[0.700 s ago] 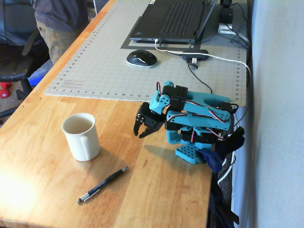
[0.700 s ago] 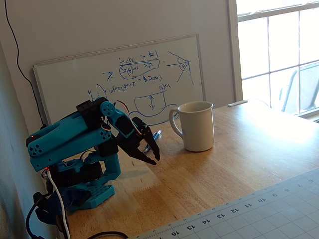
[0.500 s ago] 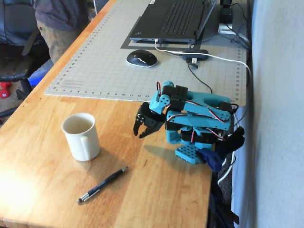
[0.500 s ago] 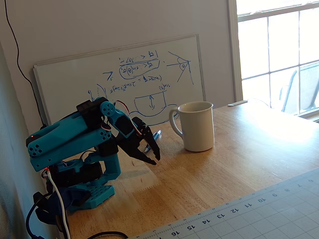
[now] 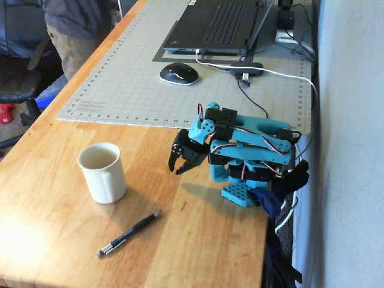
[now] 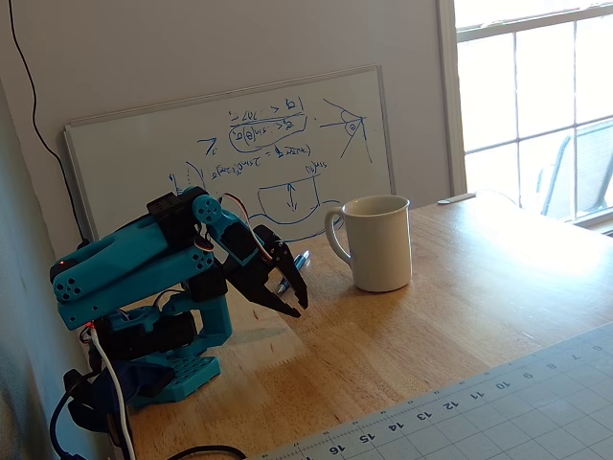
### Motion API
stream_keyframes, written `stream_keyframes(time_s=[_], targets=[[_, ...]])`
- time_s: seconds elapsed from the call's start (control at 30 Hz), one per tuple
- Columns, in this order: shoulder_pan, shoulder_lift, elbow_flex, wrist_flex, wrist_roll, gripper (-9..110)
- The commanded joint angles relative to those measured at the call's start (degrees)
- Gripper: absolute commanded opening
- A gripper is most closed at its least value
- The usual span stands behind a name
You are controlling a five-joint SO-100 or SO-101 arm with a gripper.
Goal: Grasp a pen and put it in a mug.
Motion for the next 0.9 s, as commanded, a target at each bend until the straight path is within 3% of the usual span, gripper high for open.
stream_keyframes(time_s=[0.0,0.1,0.37,0.67,0.87], targets=[[0.4,0.1,-1.6,-0.5,0.6,4],[0.4,-5.2,-5.6,-0.5,3.1,4],[-3.4,-28.7,-23.5,-0.5,21.1,4],[-11.6,-51.6,-38.9,-0.5,40.4,17],[-19.7,-64.5,-46.5,-0.5,58.5,22]])
